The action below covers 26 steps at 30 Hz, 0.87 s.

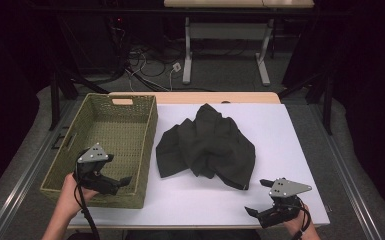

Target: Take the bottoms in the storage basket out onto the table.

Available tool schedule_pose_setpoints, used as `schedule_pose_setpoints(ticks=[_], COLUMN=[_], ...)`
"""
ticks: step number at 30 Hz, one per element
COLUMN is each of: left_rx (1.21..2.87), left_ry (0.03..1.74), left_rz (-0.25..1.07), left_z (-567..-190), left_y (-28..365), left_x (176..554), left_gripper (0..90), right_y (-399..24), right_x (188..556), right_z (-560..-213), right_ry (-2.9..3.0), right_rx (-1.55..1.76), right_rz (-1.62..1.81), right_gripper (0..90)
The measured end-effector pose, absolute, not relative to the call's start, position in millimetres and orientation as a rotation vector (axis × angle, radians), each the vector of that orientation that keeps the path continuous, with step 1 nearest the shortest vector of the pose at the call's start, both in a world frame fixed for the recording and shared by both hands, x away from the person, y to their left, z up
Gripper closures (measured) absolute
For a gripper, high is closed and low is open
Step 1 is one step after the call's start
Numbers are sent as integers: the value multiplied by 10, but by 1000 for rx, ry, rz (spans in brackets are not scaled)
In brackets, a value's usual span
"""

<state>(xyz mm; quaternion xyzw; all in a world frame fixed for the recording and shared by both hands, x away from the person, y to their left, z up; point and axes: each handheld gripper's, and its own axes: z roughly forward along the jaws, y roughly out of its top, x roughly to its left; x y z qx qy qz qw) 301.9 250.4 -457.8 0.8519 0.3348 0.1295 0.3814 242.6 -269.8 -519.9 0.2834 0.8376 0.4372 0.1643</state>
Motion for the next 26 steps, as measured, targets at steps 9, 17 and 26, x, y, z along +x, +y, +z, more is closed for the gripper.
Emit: schedule_pose_setpoints(ticks=[9,17,26], left_rx=[2121,2081,2041], left_ry=[879,884,908], left_rz=[345,358,353], left_z=[-4634,-4662,-4739], left_y=[2623,2681,2723], left_x=[2916,2805,2754], left_gripper=[1,1,1], right_y=[-2697,-2694,-2693], right_x=[2422,2416,2416], right_z=[-5197,-5194,-5195], right_ry=[2391,2397,2395], right_rx=[805,804,797], right_rz=[1242,1241,1242], right_gripper=[8,8,8])
